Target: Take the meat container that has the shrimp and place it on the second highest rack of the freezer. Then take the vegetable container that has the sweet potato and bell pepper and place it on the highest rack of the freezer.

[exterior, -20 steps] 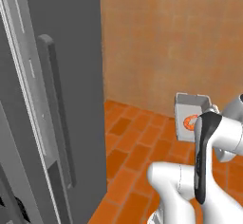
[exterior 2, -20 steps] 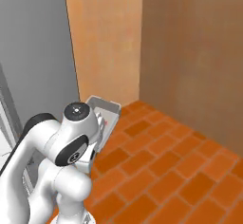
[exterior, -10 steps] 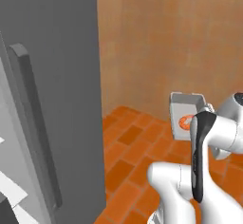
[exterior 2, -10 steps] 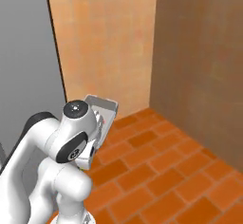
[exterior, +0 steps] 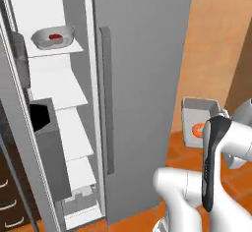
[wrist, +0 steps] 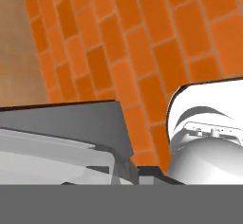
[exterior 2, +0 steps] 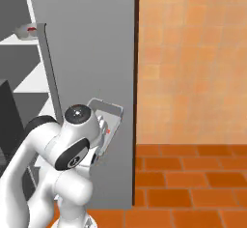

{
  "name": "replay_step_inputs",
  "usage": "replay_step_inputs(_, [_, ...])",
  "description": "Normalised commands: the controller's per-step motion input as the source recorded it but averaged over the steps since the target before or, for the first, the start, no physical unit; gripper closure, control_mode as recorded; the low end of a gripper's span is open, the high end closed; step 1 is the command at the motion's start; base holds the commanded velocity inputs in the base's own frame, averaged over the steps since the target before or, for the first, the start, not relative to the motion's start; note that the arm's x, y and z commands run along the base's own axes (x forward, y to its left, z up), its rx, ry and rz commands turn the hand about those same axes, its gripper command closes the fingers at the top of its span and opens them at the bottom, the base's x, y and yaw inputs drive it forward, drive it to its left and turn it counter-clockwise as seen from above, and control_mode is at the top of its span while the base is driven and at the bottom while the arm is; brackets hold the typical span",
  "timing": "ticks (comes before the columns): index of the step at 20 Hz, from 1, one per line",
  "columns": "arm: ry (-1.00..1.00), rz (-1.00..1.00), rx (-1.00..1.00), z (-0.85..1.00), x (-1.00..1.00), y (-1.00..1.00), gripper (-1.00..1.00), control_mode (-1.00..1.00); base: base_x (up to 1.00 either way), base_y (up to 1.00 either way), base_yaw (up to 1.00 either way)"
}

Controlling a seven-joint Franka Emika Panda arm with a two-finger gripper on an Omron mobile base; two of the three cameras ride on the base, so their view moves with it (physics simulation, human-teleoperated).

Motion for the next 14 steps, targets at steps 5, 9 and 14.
replay_step_inputs(5, [0.0,0.0,0.0,0.0,0.0,0.0,1.0,1.0,-0.26,0.0,0.97])
replay_step_inputs(9, [0.0,0.0,0.0,0.0,0.0,0.0,1.0,1.0,-0.24,0.13,0.64])
replay_step_inputs(14, [0.0,0.0,0.0,0.0,0.0,0.0,1.0,1.0,0.65,0.25,0.32])
